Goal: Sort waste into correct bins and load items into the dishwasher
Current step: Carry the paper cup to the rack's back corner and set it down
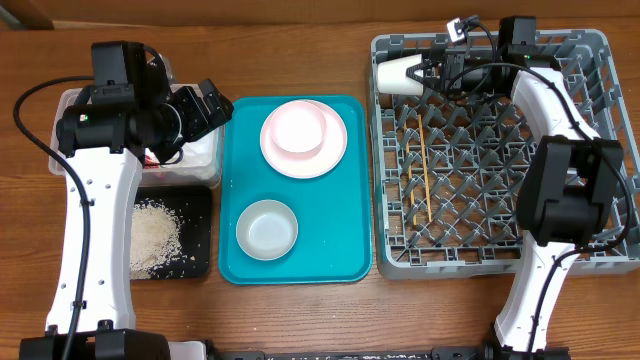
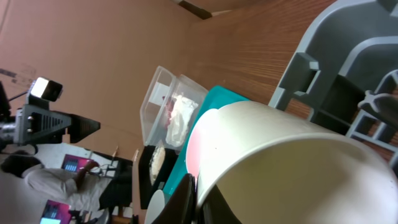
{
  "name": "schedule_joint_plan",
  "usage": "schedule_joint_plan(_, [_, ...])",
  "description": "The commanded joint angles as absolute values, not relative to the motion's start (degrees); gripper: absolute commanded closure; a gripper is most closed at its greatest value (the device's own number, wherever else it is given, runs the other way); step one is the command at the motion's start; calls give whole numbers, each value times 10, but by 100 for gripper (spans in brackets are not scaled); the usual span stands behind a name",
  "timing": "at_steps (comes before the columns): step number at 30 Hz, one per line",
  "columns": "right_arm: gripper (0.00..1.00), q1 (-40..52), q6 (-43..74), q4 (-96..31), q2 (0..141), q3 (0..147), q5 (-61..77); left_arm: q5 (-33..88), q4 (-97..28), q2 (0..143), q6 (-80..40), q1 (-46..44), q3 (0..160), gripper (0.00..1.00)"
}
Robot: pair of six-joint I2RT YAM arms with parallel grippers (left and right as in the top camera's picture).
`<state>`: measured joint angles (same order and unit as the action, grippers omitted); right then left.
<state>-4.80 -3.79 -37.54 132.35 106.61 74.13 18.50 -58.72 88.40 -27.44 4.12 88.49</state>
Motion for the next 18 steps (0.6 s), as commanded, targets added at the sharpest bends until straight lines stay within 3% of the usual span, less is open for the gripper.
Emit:
schedule_joint_plan(1, [96, -46, -46, -374, 1337, 1060, 723, 193, -587, 880, -270, 42, 900, 0])
schedule_joint_plan(8, [89, -55, -46, -391, 1337, 1060, 701, 193, -587, 880, -270, 42, 900, 0])
schedule_joint_plan(18, [87, -91, -46, -434, 1337, 1060, 701, 193, -587, 880, -270, 42, 900, 0])
